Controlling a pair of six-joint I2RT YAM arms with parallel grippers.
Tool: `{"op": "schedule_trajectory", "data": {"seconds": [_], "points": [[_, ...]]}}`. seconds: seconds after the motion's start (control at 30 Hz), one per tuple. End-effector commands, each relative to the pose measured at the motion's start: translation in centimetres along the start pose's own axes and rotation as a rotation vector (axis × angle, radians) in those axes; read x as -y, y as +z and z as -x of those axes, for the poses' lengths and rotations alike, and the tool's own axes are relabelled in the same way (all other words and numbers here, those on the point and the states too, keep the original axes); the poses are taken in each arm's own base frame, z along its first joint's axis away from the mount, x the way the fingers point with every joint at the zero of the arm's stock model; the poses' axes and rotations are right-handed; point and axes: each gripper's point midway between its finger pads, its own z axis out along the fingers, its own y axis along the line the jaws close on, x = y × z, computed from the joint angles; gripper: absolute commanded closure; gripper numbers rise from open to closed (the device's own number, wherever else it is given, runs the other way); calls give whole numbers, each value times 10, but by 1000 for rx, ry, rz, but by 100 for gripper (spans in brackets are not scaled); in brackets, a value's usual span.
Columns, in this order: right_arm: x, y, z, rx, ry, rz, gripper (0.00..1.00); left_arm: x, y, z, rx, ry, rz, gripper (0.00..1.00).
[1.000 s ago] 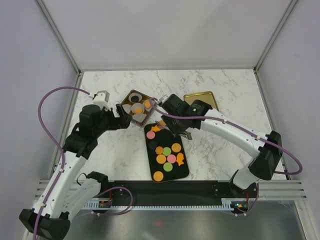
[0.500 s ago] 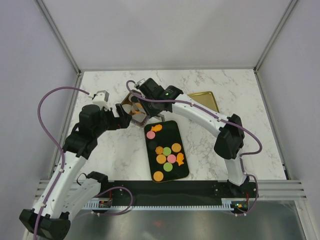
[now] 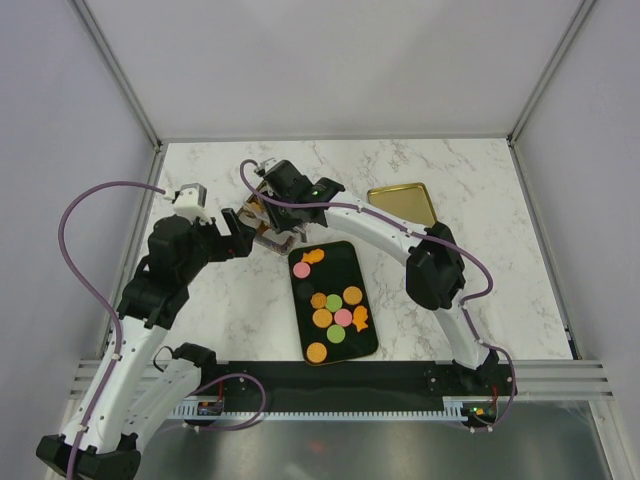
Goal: Pack the cookies
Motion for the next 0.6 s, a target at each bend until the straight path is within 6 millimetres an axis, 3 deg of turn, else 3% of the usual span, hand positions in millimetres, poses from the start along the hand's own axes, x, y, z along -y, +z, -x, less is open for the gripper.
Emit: {"op": "schedule_trajectory", "data": {"seconds": [0.0, 0.33, 0.57], "points": [[-13, -6, 39, 126, 35, 40, 60, -2, 1, 10, 44, -11, 14, 0], [-27, 3, 32, 121, 22, 43, 59, 0, 1, 10, 41, -9, -1, 0], [-18, 9, 22, 98, 26, 1, 57, 1, 1, 8, 37, -11, -5, 0]]}}
